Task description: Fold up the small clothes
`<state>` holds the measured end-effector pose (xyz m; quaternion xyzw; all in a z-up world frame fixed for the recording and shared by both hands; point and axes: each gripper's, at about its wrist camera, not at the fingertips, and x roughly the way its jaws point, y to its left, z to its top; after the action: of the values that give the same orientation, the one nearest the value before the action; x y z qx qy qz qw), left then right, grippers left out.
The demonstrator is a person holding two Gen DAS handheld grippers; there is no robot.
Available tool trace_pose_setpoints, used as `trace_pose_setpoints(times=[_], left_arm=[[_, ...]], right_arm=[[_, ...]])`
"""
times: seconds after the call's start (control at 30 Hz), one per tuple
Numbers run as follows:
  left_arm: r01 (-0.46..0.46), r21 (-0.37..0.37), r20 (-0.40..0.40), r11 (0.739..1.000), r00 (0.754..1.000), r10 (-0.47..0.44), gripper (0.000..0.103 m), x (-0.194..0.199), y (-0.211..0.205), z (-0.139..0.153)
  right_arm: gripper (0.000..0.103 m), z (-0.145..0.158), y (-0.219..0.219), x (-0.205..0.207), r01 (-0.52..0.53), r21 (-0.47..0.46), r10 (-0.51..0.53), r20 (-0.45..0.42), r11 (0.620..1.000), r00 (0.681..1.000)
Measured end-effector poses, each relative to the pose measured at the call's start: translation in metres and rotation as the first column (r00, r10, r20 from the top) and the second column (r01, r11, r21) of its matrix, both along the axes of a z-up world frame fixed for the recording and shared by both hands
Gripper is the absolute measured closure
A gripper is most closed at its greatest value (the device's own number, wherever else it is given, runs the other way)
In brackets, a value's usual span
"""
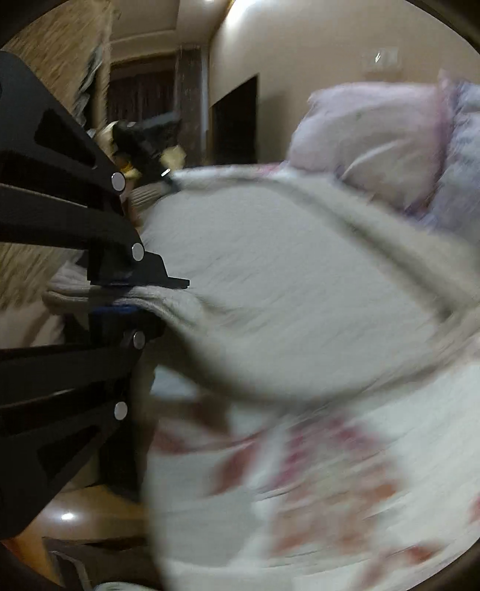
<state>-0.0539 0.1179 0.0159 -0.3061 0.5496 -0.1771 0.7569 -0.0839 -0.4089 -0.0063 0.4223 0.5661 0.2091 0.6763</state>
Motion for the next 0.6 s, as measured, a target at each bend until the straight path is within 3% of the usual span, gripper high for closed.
trace_pose_setpoints(times=[0.07, 0.17, 0.23, 0.27, 0.3, 0.33, 0.37, 0.4, 0.43, 0.5, 0.6], left_arm=[[-0.004, -0.032, 0.064, 0.999, 0.998, 0.006, 0.094, 0.023, 0.004, 0.016], [-0.037, -0.073, 0.198, 0.997, 0.979, 0.051, 0.095, 0.088, 0.014, 0.048], [-0.096, -0.069, 0.29, 0.993, 0.95, 0.112, 0.093, 0.146, 0.018, 0.068], [-0.117, -0.048, 0.306, 0.992, 0.944, 0.126, 0.085, 0.169, 0.018, 0.07], [-0.129, -0.032, 0.303, 0.991, 0.944, 0.133, 0.075, 0.19, 0.015, 0.069], [-0.144, -0.012, 0.268, 0.99, 0.953, 0.141, 0.053, 0.213, 0.014, 0.063], [-0.154, 0.005, 0.229, 0.988, 0.962, 0.148, 0.038, 0.225, 0.015, 0.056], [-0.164, 0.042, 0.172, 0.986, 0.973, 0.155, 0.036, 0.237, 0.016, 0.048], [-0.162, 0.065, 0.135, 0.985, 0.979, 0.152, 0.036, 0.24, 0.021, 0.042], [-0.155, 0.052, 0.108, 0.986, 0.983, 0.149, 0.033, 0.236, 0.032, 0.029], [-0.149, 0.013, 0.047, 0.989, 0.988, 0.149, 0.03, 0.234, 0.04, 0.006]], right_arm=[[0.096, 0.027, -0.01, 0.033, 0.082, 0.061, -0.089, 0.122, 0.995, 0.989], [0.096, 0.055, -0.016, 0.091, 0.158, 0.098, -0.178, 0.249, 0.983, 0.952], [0.096, 0.065, -0.02, 0.141, 0.253, 0.096, -0.27, 0.283, 0.963, 0.92], [0.093, 0.065, -0.02, 0.163, 0.306, 0.087, -0.318, 0.275, 0.948, 0.908], [0.085, 0.058, -0.02, 0.189, 0.359, 0.062, -0.362, 0.247, 0.931, 0.899], [0.056, 0.051, -0.02, 0.207, 0.388, 0.01, -0.381, 0.216, 0.922, 0.899], [0.033, 0.045, -0.02, 0.217, 0.408, -0.038, -0.394, 0.191, 0.912, 0.899], [0.033, 0.039, -0.019, 0.223, 0.446, -0.087, -0.43, 0.16, 0.891, 0.889], [0.033, 0.037, -0.018, 0.222, 0.454, -0.072, -0.44, 0.151, 0.888, 0.885], [0.028, 0.034, -0.018, 0.21, 0.451, -0.05, -0.439, 0.158, 0.891, 0.884], [0.025, 0.029, -0.022, 0.191, 0.435, -0.12, -0.414, 0.166, 0.893, 0.895]])
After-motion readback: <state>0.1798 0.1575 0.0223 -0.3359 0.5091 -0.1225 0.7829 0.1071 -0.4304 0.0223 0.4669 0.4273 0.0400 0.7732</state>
